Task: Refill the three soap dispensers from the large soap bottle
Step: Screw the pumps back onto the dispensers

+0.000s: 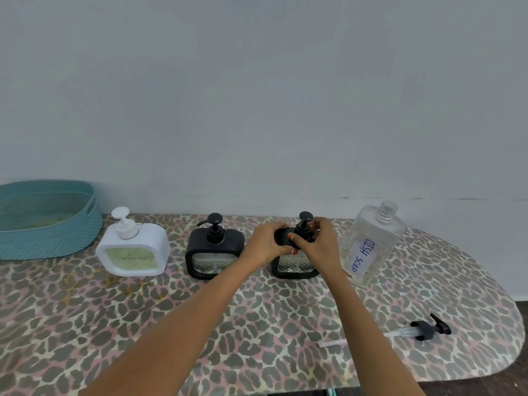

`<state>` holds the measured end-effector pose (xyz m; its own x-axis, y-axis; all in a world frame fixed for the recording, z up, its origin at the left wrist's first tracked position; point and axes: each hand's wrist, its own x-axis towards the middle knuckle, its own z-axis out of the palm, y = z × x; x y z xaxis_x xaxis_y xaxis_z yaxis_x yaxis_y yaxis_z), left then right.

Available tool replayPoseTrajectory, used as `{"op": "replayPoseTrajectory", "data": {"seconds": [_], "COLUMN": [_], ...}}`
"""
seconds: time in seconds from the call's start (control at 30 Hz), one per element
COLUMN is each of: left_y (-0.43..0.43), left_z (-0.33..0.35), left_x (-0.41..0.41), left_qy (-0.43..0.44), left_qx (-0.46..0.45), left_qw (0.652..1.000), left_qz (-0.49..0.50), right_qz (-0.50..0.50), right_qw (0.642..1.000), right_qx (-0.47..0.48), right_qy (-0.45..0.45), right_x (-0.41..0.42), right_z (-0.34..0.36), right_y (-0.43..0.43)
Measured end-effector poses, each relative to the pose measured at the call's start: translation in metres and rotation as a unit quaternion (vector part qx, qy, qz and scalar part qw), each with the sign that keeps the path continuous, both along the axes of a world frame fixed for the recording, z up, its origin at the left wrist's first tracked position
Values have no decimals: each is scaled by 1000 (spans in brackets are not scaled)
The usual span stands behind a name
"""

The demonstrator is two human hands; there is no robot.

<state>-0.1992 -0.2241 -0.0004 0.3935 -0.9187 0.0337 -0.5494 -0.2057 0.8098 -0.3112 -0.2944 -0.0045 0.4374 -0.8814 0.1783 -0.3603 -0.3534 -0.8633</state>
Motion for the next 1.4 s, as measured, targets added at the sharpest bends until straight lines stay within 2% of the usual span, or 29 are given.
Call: {"op": "replayPoseTrajectory", "data": {"seconds": [0.27, 0.63, 0.87, 1.2, 1.3, 1.4], "left_y": [-1, 0, 0, 0, 1, 0], "left_z": [-1, -2, -2, -1, -1, -2], "left_x": [1, 1, 2, 1, 1, 1], "left_qy": [1, 2, 3, -1, -2, 3], "left_qx": [-4, 0, -6, -10, -11, -10], "left_qw": [1000, 1000, 1000, 1000, 1000, 1000], "left_qz": [-1, -2, 0, -1, -3, -1], "right_qz": [87, -12, 68, -21, -20, 23], "right_qw": [996, 998, 997, 999, 999, 1000], "right_qx": [19, 16, 39, 16, 10, 8], "right_qy": [-12, -53, -24, -41, -38, -12], "right_x": [-16, 1, -12, 3, 3, -4], "right_z": [11, 1, 8, 3, 2, 7], "right_y": [-1, 4, 1, 2, 2, 0]}}
